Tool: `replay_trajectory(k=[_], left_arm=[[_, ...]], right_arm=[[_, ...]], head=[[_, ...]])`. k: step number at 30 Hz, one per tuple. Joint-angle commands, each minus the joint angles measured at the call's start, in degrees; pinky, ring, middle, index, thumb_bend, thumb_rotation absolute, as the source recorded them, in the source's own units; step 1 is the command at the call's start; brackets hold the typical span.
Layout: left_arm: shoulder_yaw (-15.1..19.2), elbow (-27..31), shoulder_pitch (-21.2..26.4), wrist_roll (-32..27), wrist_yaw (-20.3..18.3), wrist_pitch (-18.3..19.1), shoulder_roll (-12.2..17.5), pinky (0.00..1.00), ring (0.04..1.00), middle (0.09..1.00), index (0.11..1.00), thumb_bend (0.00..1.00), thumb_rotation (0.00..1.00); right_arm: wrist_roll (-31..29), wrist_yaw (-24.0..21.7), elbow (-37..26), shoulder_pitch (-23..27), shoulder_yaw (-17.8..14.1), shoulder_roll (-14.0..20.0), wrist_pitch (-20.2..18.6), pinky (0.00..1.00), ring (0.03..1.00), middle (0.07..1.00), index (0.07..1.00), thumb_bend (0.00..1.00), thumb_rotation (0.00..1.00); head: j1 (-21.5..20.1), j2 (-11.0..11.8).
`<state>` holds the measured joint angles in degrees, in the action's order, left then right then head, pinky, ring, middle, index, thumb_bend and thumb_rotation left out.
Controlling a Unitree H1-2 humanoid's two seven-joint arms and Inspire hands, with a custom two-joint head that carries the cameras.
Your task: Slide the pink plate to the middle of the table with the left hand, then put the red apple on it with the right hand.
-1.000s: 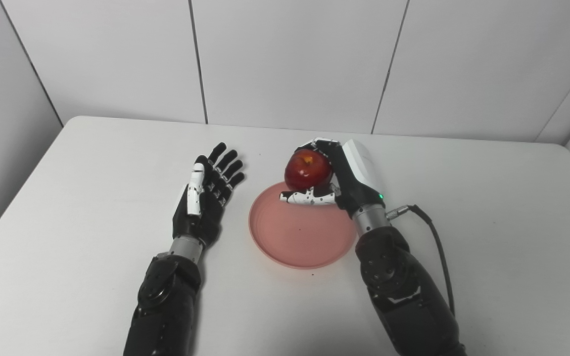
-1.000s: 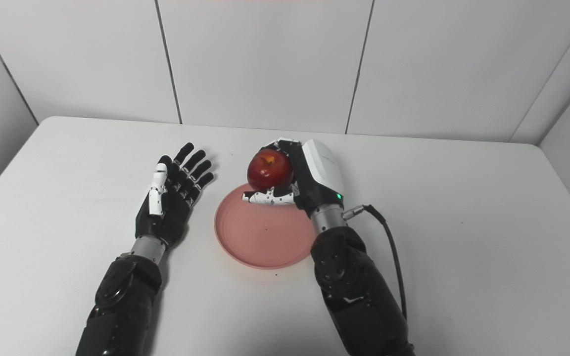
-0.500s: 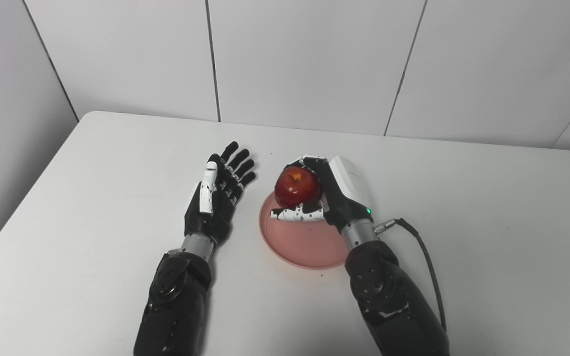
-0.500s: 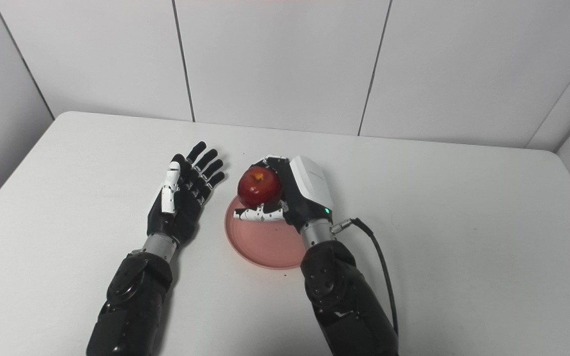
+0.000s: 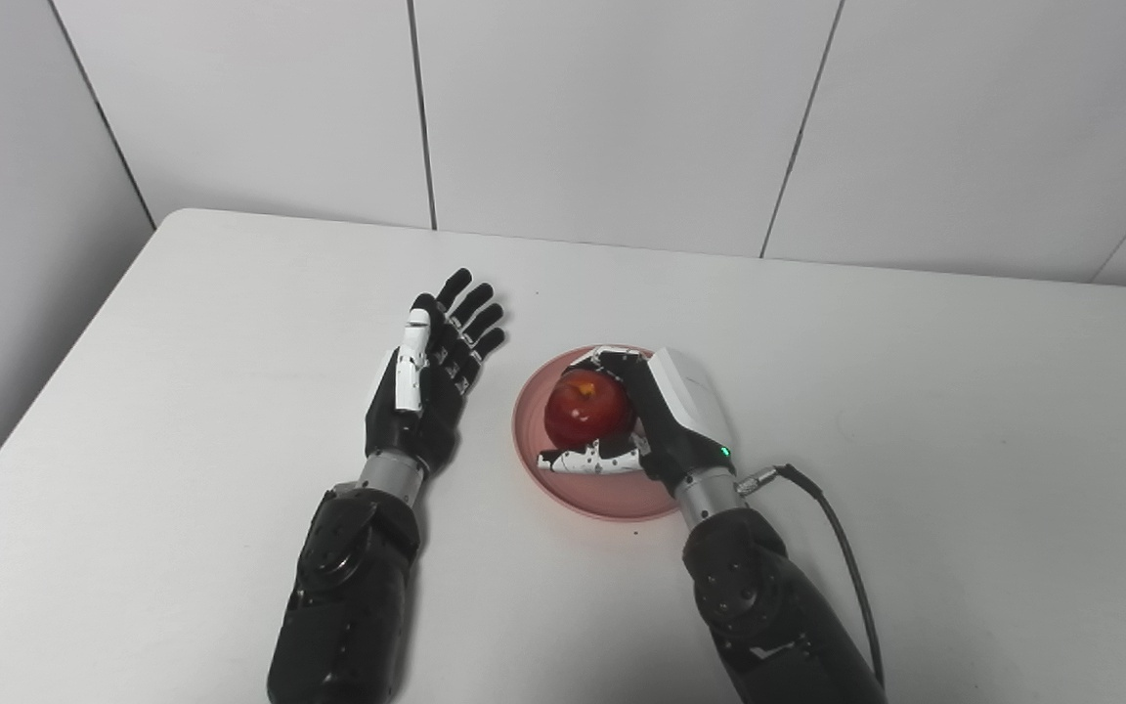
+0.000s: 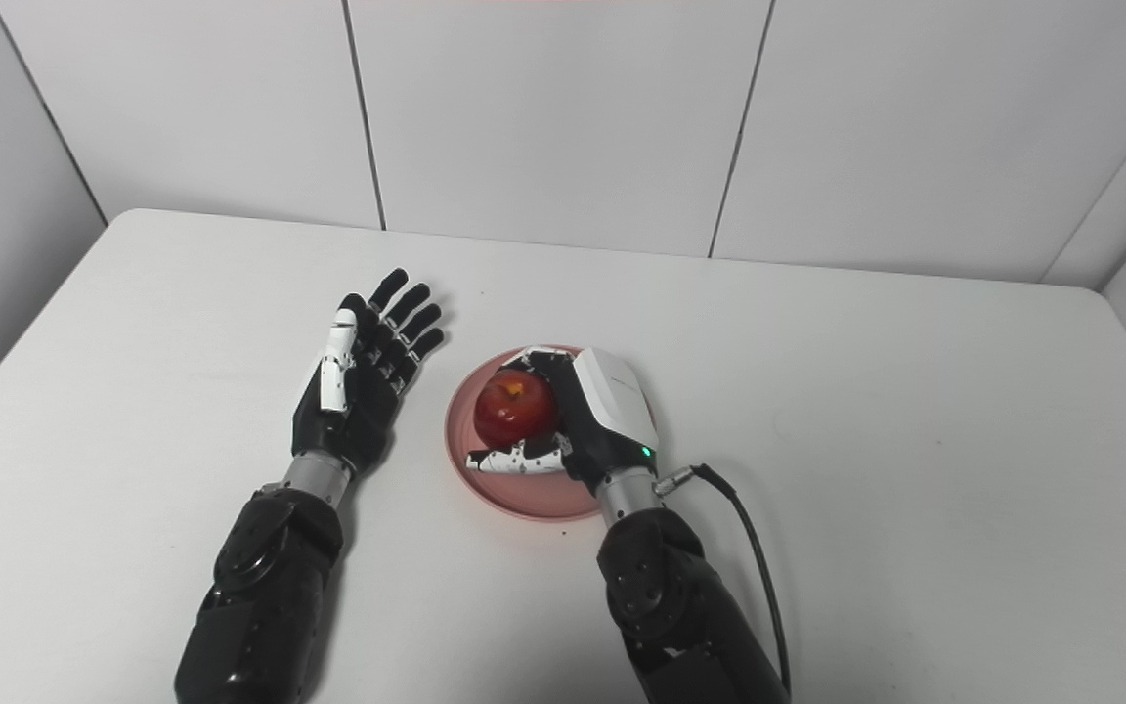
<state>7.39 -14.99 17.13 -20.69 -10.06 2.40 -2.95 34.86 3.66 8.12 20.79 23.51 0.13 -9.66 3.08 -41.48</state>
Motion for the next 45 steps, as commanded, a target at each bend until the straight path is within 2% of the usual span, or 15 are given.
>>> replay_trajectory(k=[1,16,19,24,25,26,27,28,31,35,40,45], left_arm=[[0.15,-2.47,-2.85,1.30,2.45,2.30,-0.23,0.91,0.891,0.896,0.888,0.38,1.00],[0.31,-2.72,-2.84,1.25,2.73,2.46,-0.44,0.89,0.885,0.890,0.888,0.38,1.00],[0.40,-2.62,-2.86,1.17,2.75,2.66,-0.42,0.89,0.882,0.887,0.883,0.38,1.00],[0.22,-2.49,-2.94,1.15,2.34,2.72,-0.19,0.89,0.887,0.891,0.888,0.38,1.00],[0.20,-2.47,-2.96,1.13,2.27,2.70,-0.16,0.89,0.888,0.892,0.889,0.38,1.00],[0.18,-2.48,-2.97,1.13,2.23,2.67,-0.15,0.90,0.888,0.892,0.890,0.38,1.00],[0.18,-2.49,-2.98,1.07,2.18,2.69,-0.13,0.90,0.889,0.893,0.890,0.38,1.00],[0.19,-2.49,-2.98,1.03,2.15,2.71,-0.13,0.90,0.889,0.894,0.891,0.38,1.00],[0.20,-2.44,-2.99,1.13,2.33,2.85,-0.12,0.89,0.889,0.892,0.887,0.39,1.00],[0.19,-2.10,-3.09,1.07,2.34,3.08,-0.11,0.90,0.890,0.895,0.887,0.39,1.00],[0.43,-2.22,-3.04,0.81,2.44,3.29,-0.11,0.90,0.888,0.894,0.887,0.38,1.00],[0.28,-2.21,-3.14,0.83,2.33,3.47,-0.04,0.90,0.888,0.896,0.890,0.38,1.00]], right_arm=[[0.09,1.47,-0.13,0.73,-0.37,0.13,3.56,0.29,0.370,0.426,0.528,0.52,0.00],[0.10,1.87,0.38,-0.17,-0.72,0.28,4.00,0.28,0.367,0.426,0.530,0.52,0.00],[0.06,2.32,0.68,-0.25,-0.86,0.35,4.45,0.30,0.381,0.433,0.532,0.52,0.00],[0.28,1.23,-1.16,-0.73,-1.06,0.57,2.57,0.34,0.437,0.459,0.531,0.52,0.01],[0.36,1.02,-1.59,-0.86,-1.10,0.65,2.34,0.35,0.458,0.512,0.512,0.52,0.08],[0.40,0.89,-1.84,-0.95,-1.14,0.69,2.23,0.38,0.484,0.556,0.576,0.72,0.15],[0.40,0.77,-2.24,-1.07,-1.25,0.69,2.08,0.38,0.491,0.567,0.593,0.77,0.17],[0.43,0.65,-2.51,-1.15,-1.36,0.66,1.99,0.45,0.532,0.600,0.625,0.87,0.23],[-0.11,0.35,-3.54,-1.60,-1.98,0.55,2.29,0.50,0.580,0.641,0.668,0.97,0.30],[-0.62,0.25,-3.91,-1.87,-2.59,0.58,3.04,0.54,0.618,0.677,0.703,1.00,0.36],[-0.91,-0.68,-5.05,-2.17,-3.25,0.52,2.79,0.65,0.713,0.743,0.758,1.00,0.43],[-2.31,-1.87,-5.88,-2.52,-4.10,0.46,2.95,0.67,0.732,0.761,0.783,1.00,0.48]], head=[[0.11,-0.06],[-0.66,0.11],[-0.71,0.13],[-0.76,0.14],[-0.78,0.12],[-0.78,0.12],[-0.87,0.12],[-0.87,0.12],[-0.97,0.13],[-1.13,0.08],[-1.39,0.10],[-1.46,0.07]])
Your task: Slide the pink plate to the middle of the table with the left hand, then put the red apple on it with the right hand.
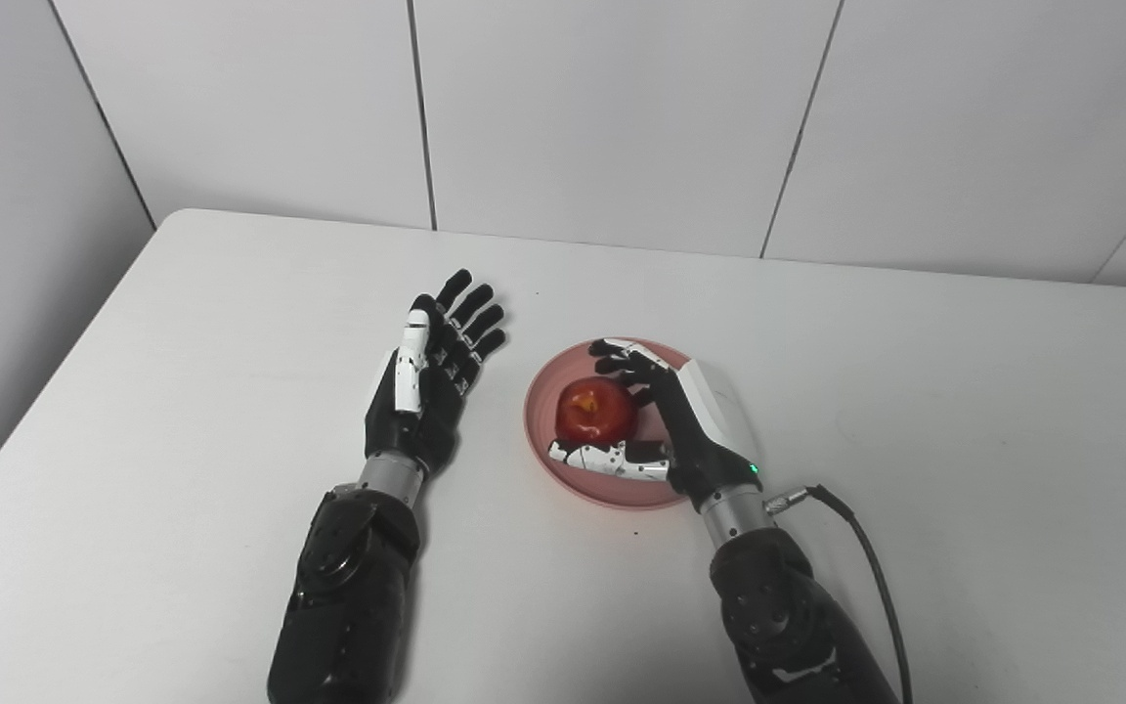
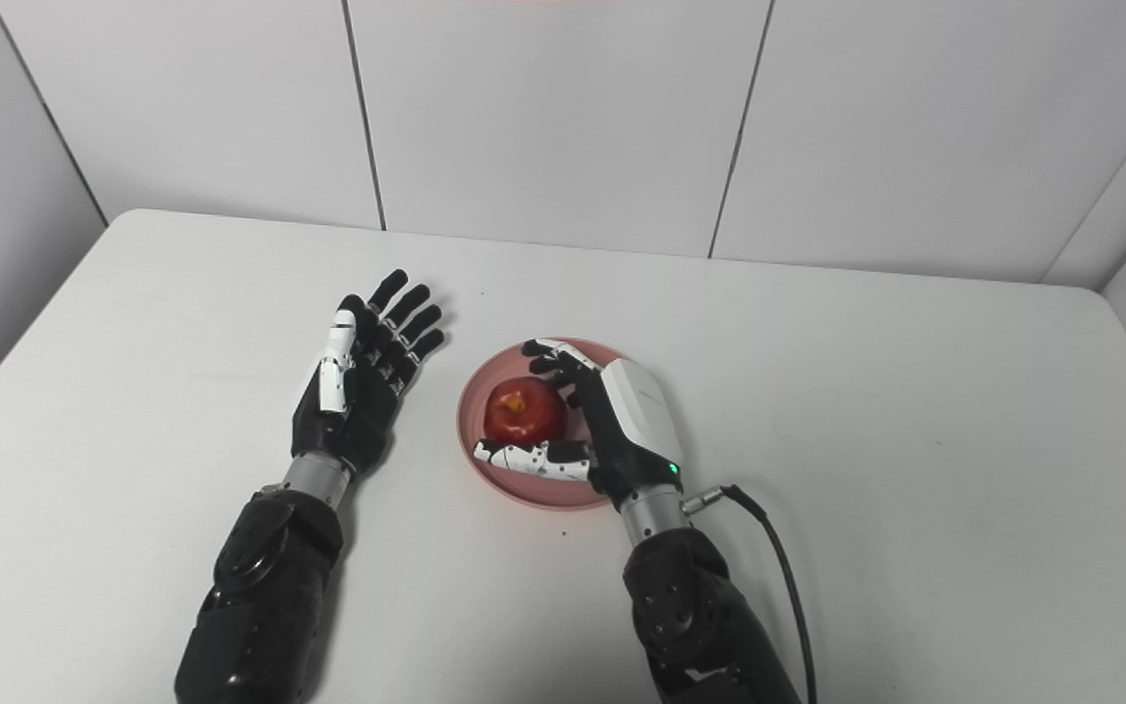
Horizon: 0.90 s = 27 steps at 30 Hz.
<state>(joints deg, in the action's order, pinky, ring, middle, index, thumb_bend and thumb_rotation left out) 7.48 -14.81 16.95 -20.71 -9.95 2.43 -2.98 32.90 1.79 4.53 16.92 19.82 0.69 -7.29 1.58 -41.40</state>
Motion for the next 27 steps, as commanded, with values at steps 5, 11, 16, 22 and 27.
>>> replay_trajectory(k=[5,11,16,22,27], left_arm=[[0.23,-2.51,-2.99,0.60,2.03,3.42,-0.02,0.90,0.891,0.900,0.893,0.38,1.00],[0.13,-2.31,-3.15,0.64,2.03,3.47,0.06,0.90,0.890,0.898,0.890,0.39,1.00],[0.17,-2.67,-3.12,0.64,1.94,3.19,0.15,0.90,0.889,0.896,0.890,0.39,1.00],[0.27,-2.31,-3.13,0.60,2.26,3.46,-0.04,0.90,0.896,0.899,0.894,0.38,1.00],[0.41,-3.01,-2.99,0.31,1.78,3.06,0.17,0.90,0.889,0.898,0.895,0.38,1.00]], right_arm=[[-0.91,-0.28,-2.43,1.24,-0.76,0.06,1.53,0.70,0.767,0.801,0.825,1.00,0.56],[-2.02,-1.79,-3.68,1.04,-0.94,0.85,1.75,0.73,0.806,0.839,0.865,1.00,0.61],[-4.46,-3.01,-5.64,0.35,-1.28,2.12,3.04,0.76,0.839,0.873,0.913,1.00,0.67],[-8.05,-3.28,-9.29,-1.23,-3.16,2.35,3.04,0.82,0.883,0.912,0.962,1.00,0.77],[-7.05,0.94,-12.08,-2.27,-5.52,1.50,4.59,0.81,0.884,0.910,0.960,1.00,0.92]], head=[[0.02,0.07],[-0.14,-0.02],[-0.26,0.01],[-0.53,0.01],[-0.84,0.02]])
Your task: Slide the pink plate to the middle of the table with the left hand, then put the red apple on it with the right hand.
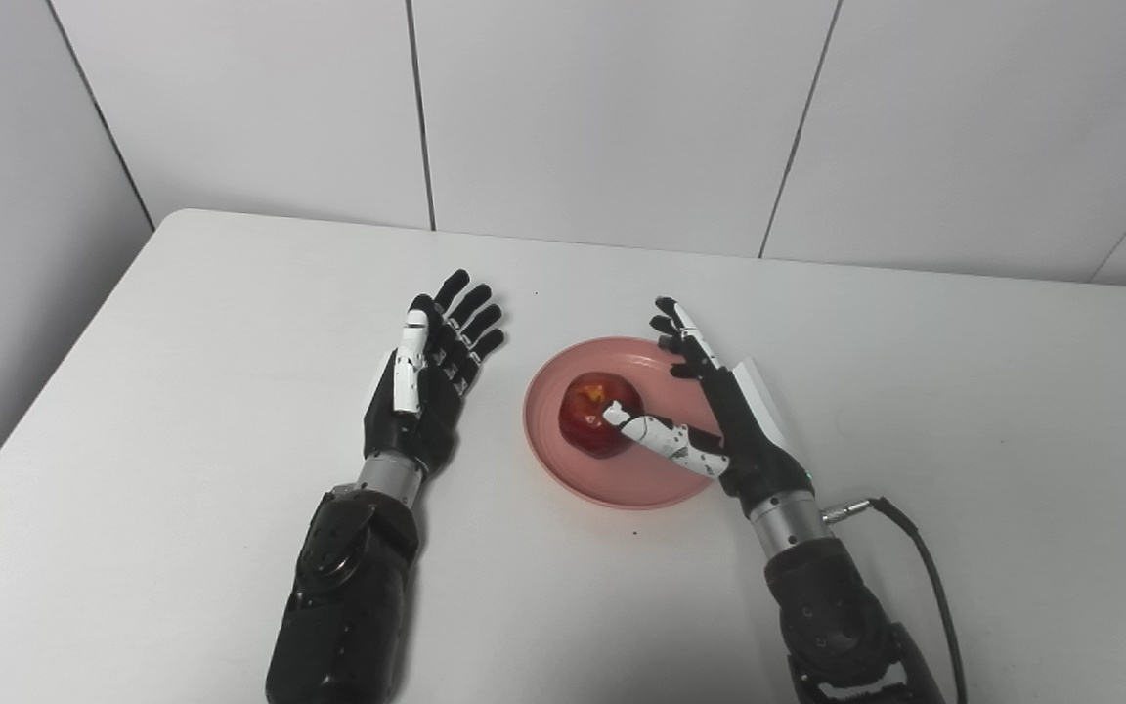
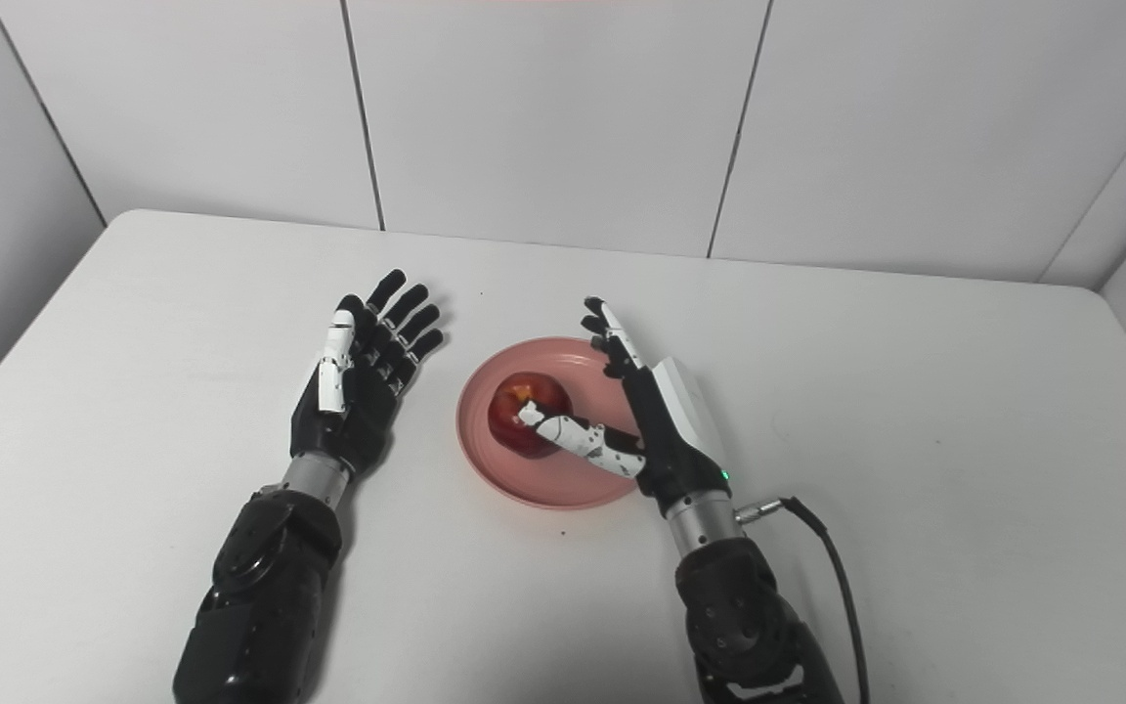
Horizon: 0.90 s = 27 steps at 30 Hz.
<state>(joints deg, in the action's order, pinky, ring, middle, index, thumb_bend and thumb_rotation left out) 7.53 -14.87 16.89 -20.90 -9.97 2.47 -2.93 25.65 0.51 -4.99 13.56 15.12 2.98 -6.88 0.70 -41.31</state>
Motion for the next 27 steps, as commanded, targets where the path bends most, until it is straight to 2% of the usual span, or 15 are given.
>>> replay_trajectory(k=[1,7,8,9,11,14,18,22,23,24,27], left_arm=[[0.35,-3.04,-2.93,0.51,1.69,2.92,0.18,0.90,0.890,0.899,0.896,0.38,1.00],[0.25,-3.01,-2.95,0.61,1.53,2.76,0.24,0.91,0.893,0.900,0.896,0.38,1.00],[0.27,-2.97,-2.94,0.61,1.60,2.80,0.21,0.91,0.893,0.900,0.895,0.38,1.00],[0.27,-2.95,-2.93,0.61,1.65,2.83,0.17,0.91,0.893,0.899,0.895,0.38,1.00],[0.22,-2.95,-2.93,0.74,1.70,2.87,0.21,0.91,0.893,0.899,0.895,0.38,1.00],[0.20,-2.99,-2.93,0.76,1.60,2.79,0.30,0.91,0.891,0.896,0.894,0.38,1.00],[0.11,-3.03,-2.96,0.81,1.41,2.53,0.37,0.91,0.892,0.895,0.894,0.38,1.00],[0.07,-2.54,-3.09,0.84,1.59,2.83,0.30,0.91,0.892,0.896,0.893,0.38,1.00],[0.03,-2.42,-3.13,0.85,1.57,2.87,0.31,0.91,0.893,0.898,0.896,0.39,1.00],[0.01,-2.20,-3.20,0.88,1.64,3.01,0.30,0.91,0.893,0.898,0.896,0.39,1.00],[0.04,-1.90,-3.31,0.80,1.69,3.20,0.29,0.91,0.893,0.900,0.898,0.38,1.00]], right_arm=[[0.42,2.85,-2.96,0.98,-1.18,-0.90,4.29,0.81,0.881,0.908,0.959,1.00,0.96],[-1.67,3.93,-5.51,0.33,-3.95,-1.26,3.44,0.83,0.874,0.901,0.947,1.00,1.00],[-2.33,3.85,-5.89,0.13,-4.54,-1.47,3.01,0.74,0.874,0.907,0.944,1.00,1.00],[-2.95,3.76,-6.03,-0.06,-5.07,-1.57,2.86,0.71,0.874,0.909,0.943,1.00,1.00],[-4.00,3.84,-5.79,-0.45,-6.21,-1.74,2.94,0.72,0.878,0.910,0.936,1.00,1.00],[-4.67,4.65,-4.41,-1.32,-7.93,-1.82,3.10,0.81,0.871,0.899,0.921,0.92,1.00],[-5.12,5.88,-2.30,-3.06,-9.56,-1.66,3.96,0.80,0.861,0.885,0.902,0.80,1.00],[-7.88,6.07,-0.66,-4.64,-11.23,-2.29,3.44,0.81,0.869,0.880,0.901,0.75,1.00],[-9.10,5.83,-0.37,-4.96,-11.74,-2.58,3.03,0.83,0.885,0.896,0.910,0.67,1.00],[-10.35,5.61,0.29,-5.24,-12.27,-2.80,2.84,0.83,0.888,0.899,0.912,0.65,1.00],[-12.22,5.22,1.32,-5.87,-13.05,-3.19,2.16,0.86,0.886,0.909,0.917,0.50,1.00]], head=[[0.05,-0.06],[0.11,-0.13],[0.11,-0.13],[0.12,-0.12],[0.09,-0.11],[0.11,-0.12],[0.12,-0.11],[0.29,-0.17],[0.29,-0.17],[0.26,-0.18],[0.29,-0.19]])
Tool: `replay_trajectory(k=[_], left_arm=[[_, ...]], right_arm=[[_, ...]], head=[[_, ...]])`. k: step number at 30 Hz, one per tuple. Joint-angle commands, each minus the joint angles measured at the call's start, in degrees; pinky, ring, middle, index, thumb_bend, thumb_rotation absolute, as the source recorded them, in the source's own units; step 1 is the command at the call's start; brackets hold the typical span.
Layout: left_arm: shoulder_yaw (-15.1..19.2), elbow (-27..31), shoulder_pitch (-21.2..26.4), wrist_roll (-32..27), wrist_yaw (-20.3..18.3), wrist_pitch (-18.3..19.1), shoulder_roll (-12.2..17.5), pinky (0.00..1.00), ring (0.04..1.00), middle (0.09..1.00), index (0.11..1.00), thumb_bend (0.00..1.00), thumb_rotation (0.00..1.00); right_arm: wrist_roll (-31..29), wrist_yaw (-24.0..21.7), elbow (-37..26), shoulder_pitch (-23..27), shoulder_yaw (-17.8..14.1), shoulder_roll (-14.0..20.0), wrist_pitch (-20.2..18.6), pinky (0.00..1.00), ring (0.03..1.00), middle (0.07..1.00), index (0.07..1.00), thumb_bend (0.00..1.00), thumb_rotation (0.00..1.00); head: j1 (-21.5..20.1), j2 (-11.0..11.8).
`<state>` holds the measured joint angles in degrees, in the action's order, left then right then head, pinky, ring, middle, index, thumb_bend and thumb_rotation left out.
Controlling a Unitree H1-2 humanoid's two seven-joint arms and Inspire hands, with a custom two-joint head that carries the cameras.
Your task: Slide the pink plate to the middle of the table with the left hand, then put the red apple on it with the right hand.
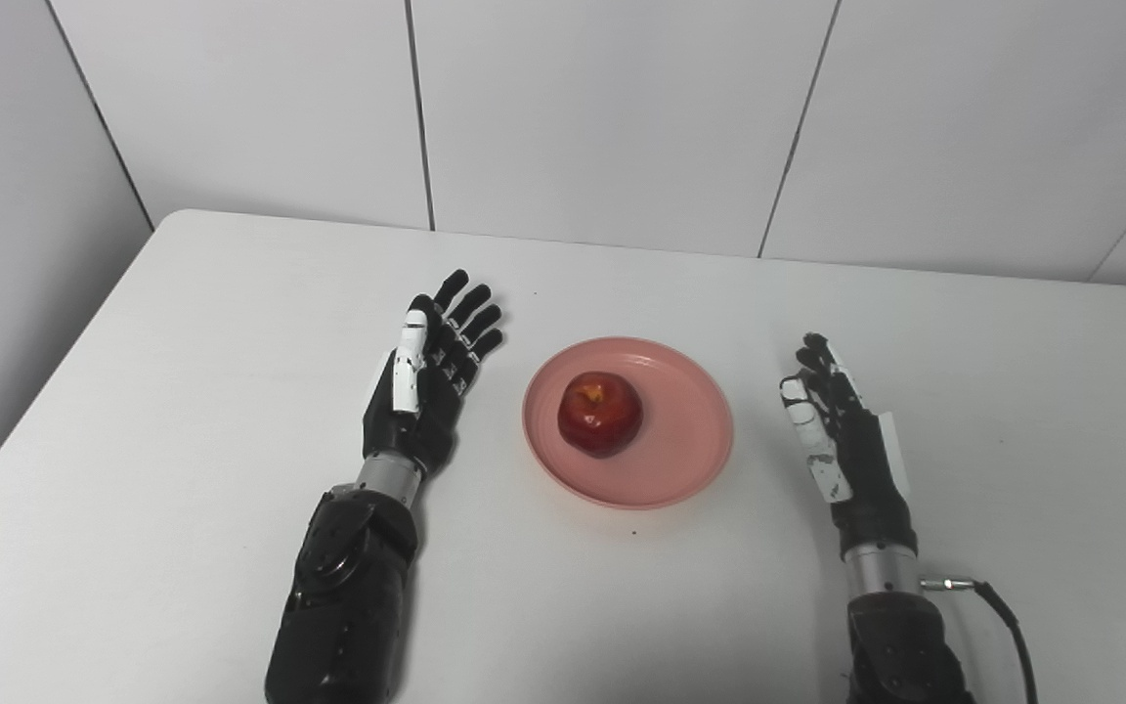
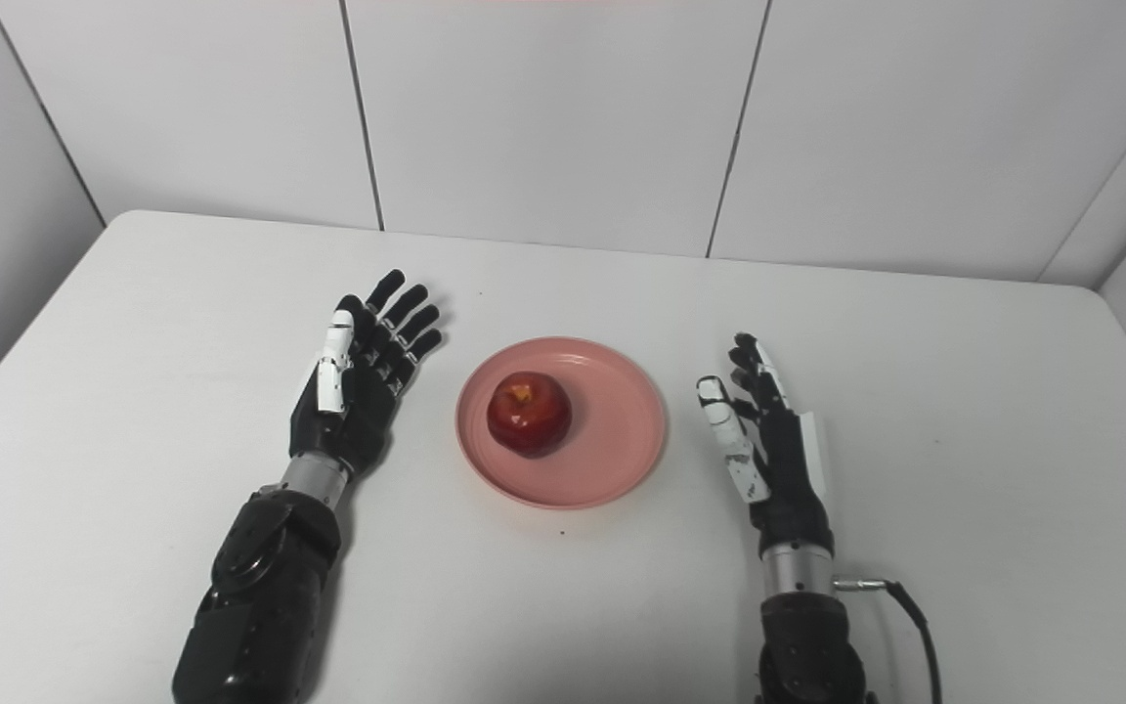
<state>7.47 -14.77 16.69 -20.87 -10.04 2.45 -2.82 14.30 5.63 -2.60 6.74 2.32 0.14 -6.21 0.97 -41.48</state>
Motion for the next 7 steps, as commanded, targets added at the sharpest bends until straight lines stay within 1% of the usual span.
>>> replay_trajectory(k=[1,2,3,4,5,7], left_arm=[[0.09,-1.95,-3.14,0.73,1.73,3.25,0.23,0.91,0.893,0.900,0.898,0.38,1.00],[0.09,-1.92,-3.16,0.71,1.70,3.27,0.25,0.91,0.893,0.900,0.898,0.38,1.00],[0.02,-1.84,-3.21,0.86,1.71,3.24,0.31,0.91,0.893,0.901,0.898,0.38,1.00],[-0.03,-1.79,-3.24,0.96,1.72,3.22,0.35,0.91,0.892,0.900,0.898,0.38,1.00],[-0.09,-1.69,-3.29,1.07,1.75,3.23,0.39,0.91,0.892,0.899,0.898,0.38,1.00],[-0.18,-1.51,-3.39,1.20,1.77,3.23,0.44,0.91,0.892,0.901,0.899,0.38,1.00]], right_arm=[[-1.88,-0.17,-0.87,0.68,-0.55,-0.61,1.05,0.87,0.886,0.909,0.917,0.49,1.00],[-2.60,-0.35,-0.73,0.50,-0.75,-0.77,0.77,0.89,0.896,0.911,0.918,0.46,1.00],[-3.85,-0.58,-0.32,0.28,-1.05,-1.00,0.84,0.90,0.899,0.912,0.918,0.45,1.00],[-4.71,-0.71,-0.04,0.14,-1.24,-1.14,0.92,0.92,0.905,0.915,0.921,0.40,1.00],[-5.83,-0.82,0.25,-0.04,-1.54,-1.49,0.76,0.93,0.907,0.916,0.922,0.39,1.00],[-7.30,-0.89,0.81,-0.26,-1.85,-1.92,0.77,0.94,0.909,0.921,0.928,0.33,1.00]], head=[[0.12,0.00],[0.12,0.00],[0.22,0.01],[0.22,0.01],[0.22,0.03],[0.24,-0.02]])
